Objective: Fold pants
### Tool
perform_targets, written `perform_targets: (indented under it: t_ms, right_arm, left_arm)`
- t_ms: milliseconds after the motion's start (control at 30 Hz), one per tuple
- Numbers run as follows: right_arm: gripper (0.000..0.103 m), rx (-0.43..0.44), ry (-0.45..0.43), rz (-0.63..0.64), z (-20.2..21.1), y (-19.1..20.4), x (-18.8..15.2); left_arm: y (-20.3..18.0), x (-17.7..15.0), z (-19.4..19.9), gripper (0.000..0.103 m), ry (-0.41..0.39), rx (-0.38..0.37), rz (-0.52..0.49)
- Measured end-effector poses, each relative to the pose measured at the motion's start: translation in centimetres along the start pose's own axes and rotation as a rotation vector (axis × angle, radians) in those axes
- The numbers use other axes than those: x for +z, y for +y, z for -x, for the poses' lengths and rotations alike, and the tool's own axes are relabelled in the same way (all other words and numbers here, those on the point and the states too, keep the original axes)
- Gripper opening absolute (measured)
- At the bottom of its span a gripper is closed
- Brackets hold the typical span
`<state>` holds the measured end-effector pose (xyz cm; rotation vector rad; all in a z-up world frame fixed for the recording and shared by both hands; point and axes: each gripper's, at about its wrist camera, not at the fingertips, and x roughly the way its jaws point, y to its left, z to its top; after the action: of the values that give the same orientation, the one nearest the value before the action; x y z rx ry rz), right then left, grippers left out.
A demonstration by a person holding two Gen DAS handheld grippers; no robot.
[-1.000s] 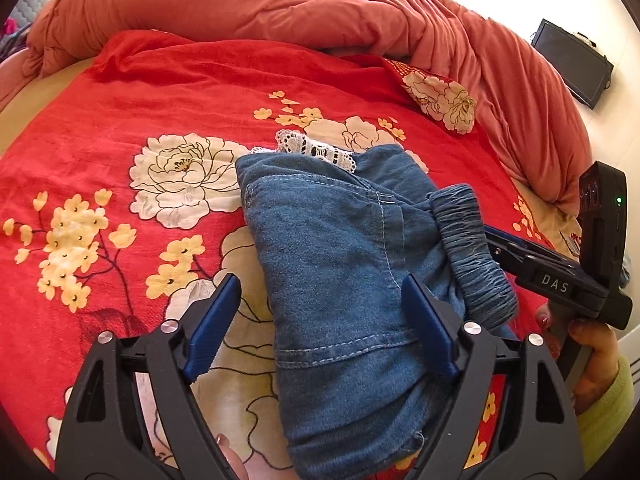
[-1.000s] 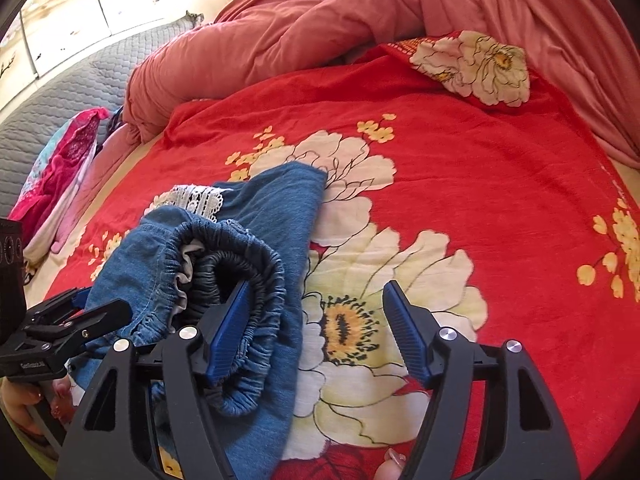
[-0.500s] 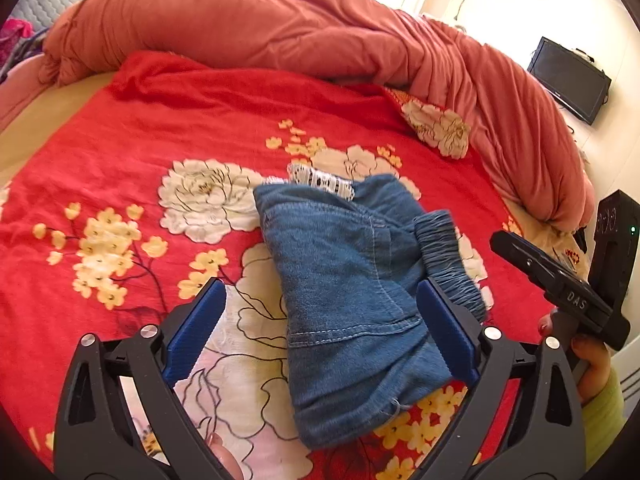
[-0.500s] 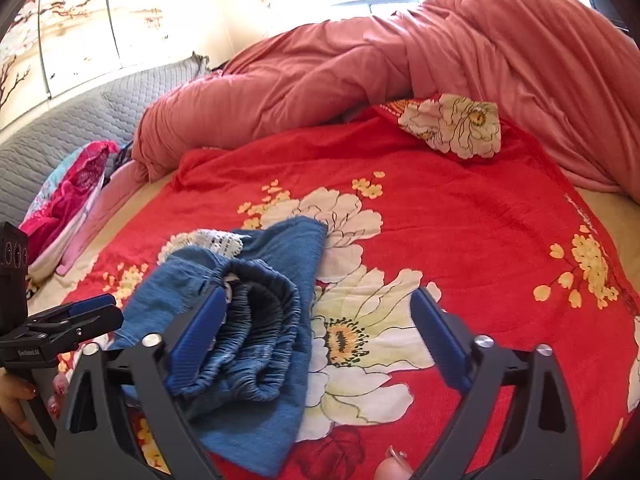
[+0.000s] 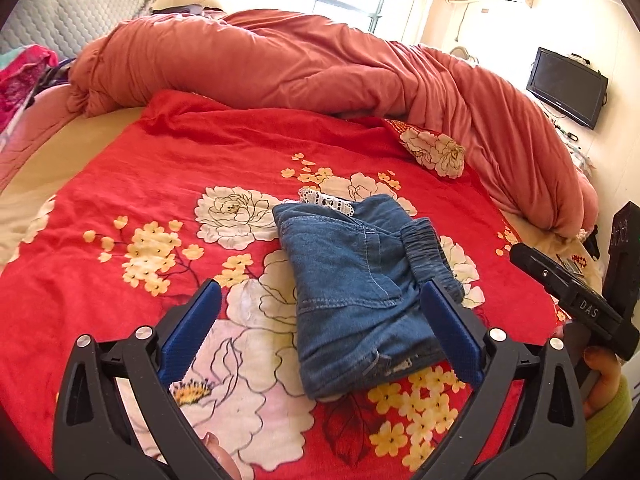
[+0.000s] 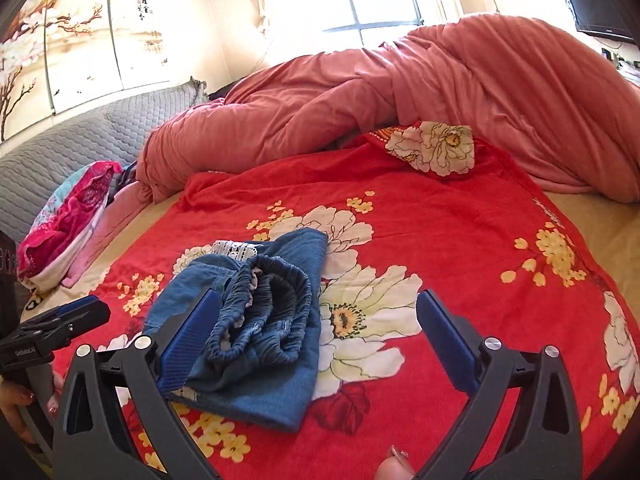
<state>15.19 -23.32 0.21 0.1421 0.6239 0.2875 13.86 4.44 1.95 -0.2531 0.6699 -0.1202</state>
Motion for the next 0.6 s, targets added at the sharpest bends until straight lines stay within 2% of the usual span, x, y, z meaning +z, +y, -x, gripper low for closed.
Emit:
perform_targets:
  t_ms: [600]
  right_arm:
    - [0.098,-0.006,-0.046,0.025,5.0,1.6,-1.4]
  left_arm:
    - [-1.2,-2.3,4.7,0.093,-0.048,0.026,-0.021]
